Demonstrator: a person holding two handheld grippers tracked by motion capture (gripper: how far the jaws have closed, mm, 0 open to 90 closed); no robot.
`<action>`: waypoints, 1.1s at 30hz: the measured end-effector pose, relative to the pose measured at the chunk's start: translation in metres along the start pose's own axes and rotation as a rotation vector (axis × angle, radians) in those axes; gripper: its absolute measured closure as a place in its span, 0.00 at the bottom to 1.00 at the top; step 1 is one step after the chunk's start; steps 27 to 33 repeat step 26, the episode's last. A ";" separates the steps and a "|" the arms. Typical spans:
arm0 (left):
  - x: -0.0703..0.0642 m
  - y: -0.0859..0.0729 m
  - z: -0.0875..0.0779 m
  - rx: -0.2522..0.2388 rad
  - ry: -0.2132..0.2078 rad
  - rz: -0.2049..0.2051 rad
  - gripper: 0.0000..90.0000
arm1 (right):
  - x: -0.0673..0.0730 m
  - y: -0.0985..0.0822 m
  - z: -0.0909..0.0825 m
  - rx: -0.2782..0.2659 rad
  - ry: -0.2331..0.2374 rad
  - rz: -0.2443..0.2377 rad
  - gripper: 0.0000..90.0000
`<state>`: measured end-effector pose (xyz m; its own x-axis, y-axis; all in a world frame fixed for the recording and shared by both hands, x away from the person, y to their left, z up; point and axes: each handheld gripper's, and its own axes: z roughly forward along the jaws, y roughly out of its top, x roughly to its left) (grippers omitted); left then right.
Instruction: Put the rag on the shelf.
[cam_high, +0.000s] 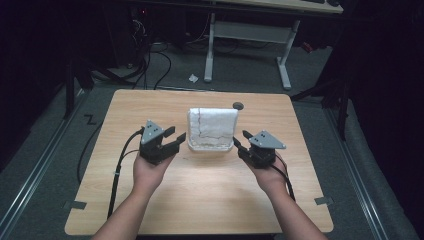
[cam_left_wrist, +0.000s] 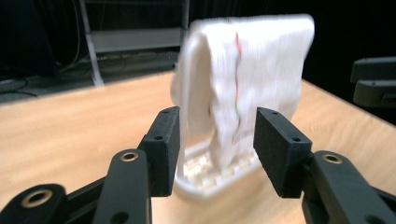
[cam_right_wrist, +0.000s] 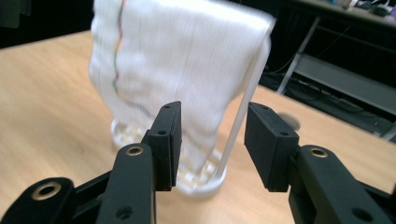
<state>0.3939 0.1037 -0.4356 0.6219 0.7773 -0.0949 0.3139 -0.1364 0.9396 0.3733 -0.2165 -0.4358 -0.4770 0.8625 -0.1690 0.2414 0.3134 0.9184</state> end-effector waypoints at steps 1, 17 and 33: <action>-0.001 -0.008 -0.001 0.013 -0.008 -0.002 0.57 | 0.001 -0.006 -0.001 0.010 0.004 0.000 0.63; -0.026 -0.123 -0.052 0.328 -0.045 0.076 0.56 | 0.028 -0.097 -0.034 0.151 0.079 0.060 0.60; -0.017 -0.122 -0.049 0.303 -0.057 0.017 0.53 | 0.037 -0.105 -0.031 0.199 0.107 0.046 0.59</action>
